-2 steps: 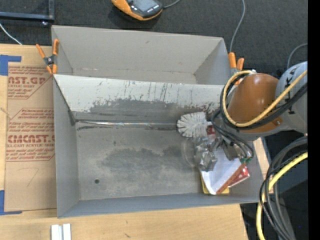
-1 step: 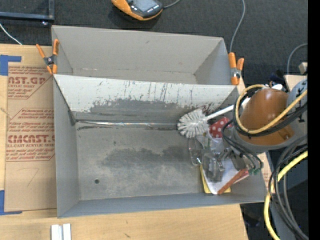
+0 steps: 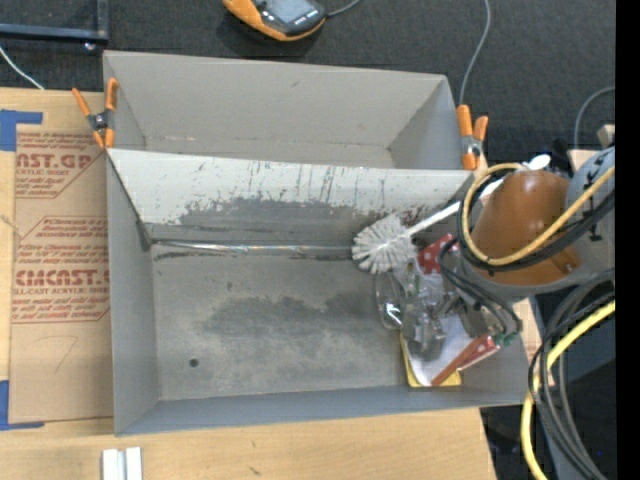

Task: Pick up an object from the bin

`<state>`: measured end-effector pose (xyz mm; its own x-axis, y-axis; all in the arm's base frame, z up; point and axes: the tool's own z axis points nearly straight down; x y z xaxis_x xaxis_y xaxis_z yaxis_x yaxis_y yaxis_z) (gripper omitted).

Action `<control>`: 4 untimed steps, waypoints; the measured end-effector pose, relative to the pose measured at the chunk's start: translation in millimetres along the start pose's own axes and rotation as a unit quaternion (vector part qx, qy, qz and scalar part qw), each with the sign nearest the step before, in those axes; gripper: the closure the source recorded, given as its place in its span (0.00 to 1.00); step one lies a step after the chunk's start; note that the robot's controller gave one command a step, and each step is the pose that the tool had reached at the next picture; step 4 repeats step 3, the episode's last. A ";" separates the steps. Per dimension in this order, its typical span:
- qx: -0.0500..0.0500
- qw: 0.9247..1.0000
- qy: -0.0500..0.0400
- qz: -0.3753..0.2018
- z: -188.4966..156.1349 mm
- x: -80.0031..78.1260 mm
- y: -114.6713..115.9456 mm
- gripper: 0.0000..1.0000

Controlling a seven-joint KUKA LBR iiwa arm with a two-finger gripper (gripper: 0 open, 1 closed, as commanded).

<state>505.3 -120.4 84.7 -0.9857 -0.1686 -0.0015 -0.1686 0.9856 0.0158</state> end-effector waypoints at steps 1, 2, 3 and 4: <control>0.000 1.000 0.000 0.000 0.0 0.1 0.0 1.00; -0.013 1.000 0.006 0.012 9.0 -49.7 -18.1 1.00; -0.006 1.000 -0.005 0.012 9.1 0.3 -20.0 1.00; -0.006 1.000 -0.005 0.012 9.1 0.3 -20.0 1.00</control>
Offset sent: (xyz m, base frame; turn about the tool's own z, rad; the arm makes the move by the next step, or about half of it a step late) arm 0.0494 -0.0237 -0.0136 0.0379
